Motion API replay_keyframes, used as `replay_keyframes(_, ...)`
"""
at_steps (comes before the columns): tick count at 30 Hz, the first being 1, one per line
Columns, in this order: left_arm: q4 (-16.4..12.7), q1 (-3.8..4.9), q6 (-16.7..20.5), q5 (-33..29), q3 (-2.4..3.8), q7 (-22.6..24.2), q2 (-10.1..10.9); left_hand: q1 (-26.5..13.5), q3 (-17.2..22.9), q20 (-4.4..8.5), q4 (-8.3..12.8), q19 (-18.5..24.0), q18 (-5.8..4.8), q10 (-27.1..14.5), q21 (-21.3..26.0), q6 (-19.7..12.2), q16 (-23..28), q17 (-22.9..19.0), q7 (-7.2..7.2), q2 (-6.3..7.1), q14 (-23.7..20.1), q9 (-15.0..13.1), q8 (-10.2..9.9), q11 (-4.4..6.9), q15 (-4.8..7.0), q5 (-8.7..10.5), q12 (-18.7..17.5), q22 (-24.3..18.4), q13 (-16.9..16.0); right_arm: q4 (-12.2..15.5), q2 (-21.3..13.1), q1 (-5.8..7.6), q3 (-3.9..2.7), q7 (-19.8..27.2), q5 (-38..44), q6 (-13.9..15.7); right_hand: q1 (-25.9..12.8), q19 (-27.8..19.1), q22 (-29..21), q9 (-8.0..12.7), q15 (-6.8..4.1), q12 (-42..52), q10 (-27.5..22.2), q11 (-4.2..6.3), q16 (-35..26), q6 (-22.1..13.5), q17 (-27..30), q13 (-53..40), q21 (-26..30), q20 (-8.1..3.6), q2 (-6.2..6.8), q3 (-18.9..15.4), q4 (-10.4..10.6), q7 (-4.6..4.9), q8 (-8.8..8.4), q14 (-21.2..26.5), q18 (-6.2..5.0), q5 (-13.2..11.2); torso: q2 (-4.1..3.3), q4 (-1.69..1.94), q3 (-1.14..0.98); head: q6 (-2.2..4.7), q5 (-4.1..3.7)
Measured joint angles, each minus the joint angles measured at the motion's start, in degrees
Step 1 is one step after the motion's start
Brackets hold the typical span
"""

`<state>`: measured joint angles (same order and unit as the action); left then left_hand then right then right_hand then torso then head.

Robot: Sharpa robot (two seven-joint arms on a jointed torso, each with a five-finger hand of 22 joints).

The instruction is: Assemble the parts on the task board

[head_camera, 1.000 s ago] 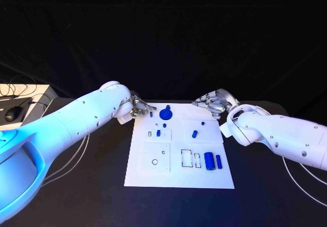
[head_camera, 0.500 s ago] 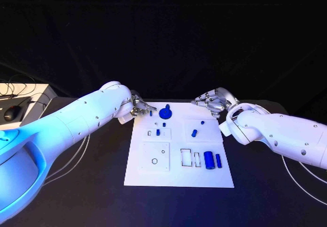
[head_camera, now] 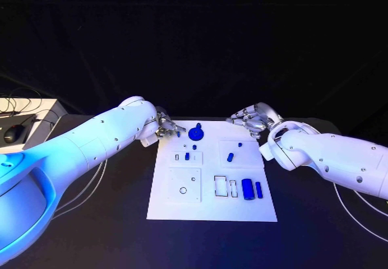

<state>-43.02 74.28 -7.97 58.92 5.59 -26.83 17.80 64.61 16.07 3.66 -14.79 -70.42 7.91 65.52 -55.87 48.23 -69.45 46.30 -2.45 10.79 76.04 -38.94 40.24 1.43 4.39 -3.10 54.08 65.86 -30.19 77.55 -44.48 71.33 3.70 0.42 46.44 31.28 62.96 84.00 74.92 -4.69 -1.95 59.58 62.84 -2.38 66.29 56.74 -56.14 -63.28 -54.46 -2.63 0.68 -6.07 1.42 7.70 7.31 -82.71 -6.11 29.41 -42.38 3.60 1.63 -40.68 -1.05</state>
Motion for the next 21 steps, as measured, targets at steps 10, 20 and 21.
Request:
replay_keyframes(10, 0.35, -0.02, -0.14, 0.25, -0.06, -0.06, 0.00, 0.46, 0.06, 0.00, 0.66, 0.00, 0.00, 0.00, 0.00, 0.00, 0.00, -0.05, 0.00, -0.46, 0.00, 0.13, 0.00, 0.00, 0.00, 0.00, 0.00, 0.10, 0.06, 0.10, 0.04, 0.15, -0.01, -0.02, 0.01, 0.01, 0.00, 0.00, -0.01, 0.00, 0.00, 0.00, 0.00, 0.00, 0.00, 0.01, 0.00, 0.00, 0.00, 0.00, 0.00, 0.00, 0.00, 0.00, 0.00, 0.00, 0.00, 0.00, -0.02, 0.02, 0.00, -0.30, -0.21)
replay_keyframes(20, 0.59, 0.01, -0.18, 0.36, -0.06, -0.13, -0.05, 0.98, 0.19, 0.00, 0.79, 0.00, 0.00, 0.00, 0.00, 0.22, 0.00, 0.08, 0.22, -0.98, 0.00, 0.18, 0.00, 0.00, 0.00, 0.00, 0.00, 0.09, 0.10, 0.33, -0.01, 0.32, -0.01, -0.04, 0.03, 0.05, 0.00, 0.00, -0.02, 0.00, 0.00, 0.00, 0.00, 0.00, 0.00, 0.01, 0.00, 0.00, 0.00, 0.00, 0.00, 0.00, 0.00, -0.01, 0.00, 0.00, 0.00, 0.00, -0.15, -0.09, -0.07, -0.41, -0.27)
replay_keyframes(21, 0.66, 0.01, -0.18, 0.36, -0.06, -0.13, -0.09, 0.98, 0.23, 0.00, 0.83, 0.00, 0.00, 0.00, 0.01, 0.22, 0.00, 0.13, 0.22, -0.98, 0.00, 0.19, 0.00, 0.00, 0.00, 0.00, 0.00, 0.09, 0.10, 0.35, -0.01, 0.34, -0.01, -0.04, 0.04, 0.05, 0.00, 0.00, -0.02, 0.00, 0.00, 0.00, 0.01, 0.00, 0.00, 0.01, 0.00, 0.00, 0.00, 0.00, 0.00, 0.00, 0.00, -0.01, 0.00, 0.00, 0.00, 0.00, -0.17, -0.09, -0.07, -0.41, -0.27)
